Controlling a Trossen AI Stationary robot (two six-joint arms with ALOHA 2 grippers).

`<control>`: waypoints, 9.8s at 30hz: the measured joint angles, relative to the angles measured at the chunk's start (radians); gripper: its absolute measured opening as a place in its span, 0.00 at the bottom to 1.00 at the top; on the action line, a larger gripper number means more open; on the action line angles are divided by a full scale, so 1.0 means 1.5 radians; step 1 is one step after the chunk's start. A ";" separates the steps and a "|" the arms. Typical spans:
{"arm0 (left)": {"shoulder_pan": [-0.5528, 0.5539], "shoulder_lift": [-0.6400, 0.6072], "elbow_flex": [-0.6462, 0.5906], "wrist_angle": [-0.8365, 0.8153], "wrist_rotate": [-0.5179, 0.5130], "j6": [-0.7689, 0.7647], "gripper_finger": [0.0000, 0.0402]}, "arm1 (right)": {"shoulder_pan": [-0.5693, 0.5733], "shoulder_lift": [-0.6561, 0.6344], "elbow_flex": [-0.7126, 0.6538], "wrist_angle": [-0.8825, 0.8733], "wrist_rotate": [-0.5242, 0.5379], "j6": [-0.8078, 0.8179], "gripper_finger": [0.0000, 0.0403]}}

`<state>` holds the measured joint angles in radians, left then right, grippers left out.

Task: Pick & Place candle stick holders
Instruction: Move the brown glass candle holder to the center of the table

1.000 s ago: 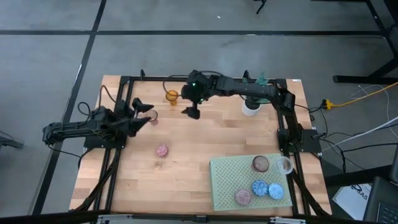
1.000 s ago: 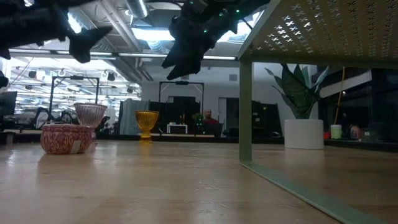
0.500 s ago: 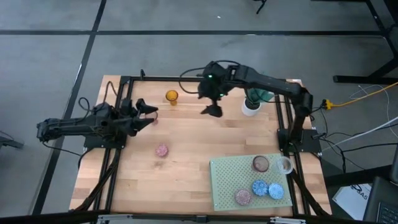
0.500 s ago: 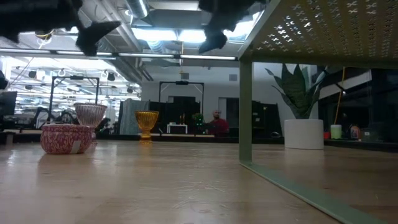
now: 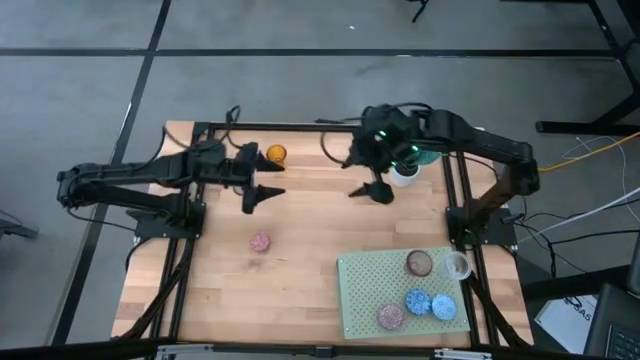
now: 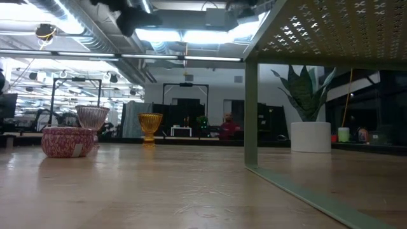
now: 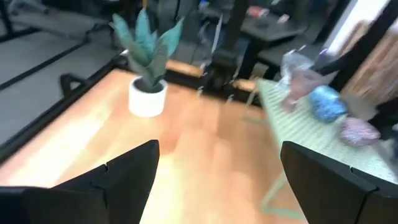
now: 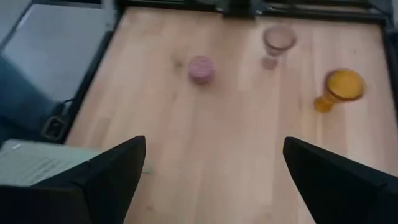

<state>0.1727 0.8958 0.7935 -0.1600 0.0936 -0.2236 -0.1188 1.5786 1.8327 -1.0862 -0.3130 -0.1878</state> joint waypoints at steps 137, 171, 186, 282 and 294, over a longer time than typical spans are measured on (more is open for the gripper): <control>0.228 0.495 0.167 -0.309 -0.196 0.392 0.05 | 0.033 -1.050 -1.217 0.743 0.179 0.243 0.95; -0.007 0.476 0.559 -0.500 -0.129 0.677 0.05 | 0.033 -1.050 -1.217 0.743 0.179 0.119 0.95; -0.240 0.652 0.814 -0.600 -0.157 0.594 0.05 | 0.033 -1.049 -1.217 0.743 0.179 0.120 0.95; -0.257 0.830 0.677 -0.582 -0.226 0.158 0.10 | 0.033 -1.049 -1.217 0.744 0.179 0.120 0.95; -0.254 0.825 0.677 -0.563 -0.226 0.159 0.33 | 0.033 -1.049 -1.217 0.744 0.179 0.120 0.95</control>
<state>-0.2083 2.1340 1.8084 -1.0040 -0.2451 0.0145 -0.0698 0.0044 0.0074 0.0294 -0.0448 -0.0086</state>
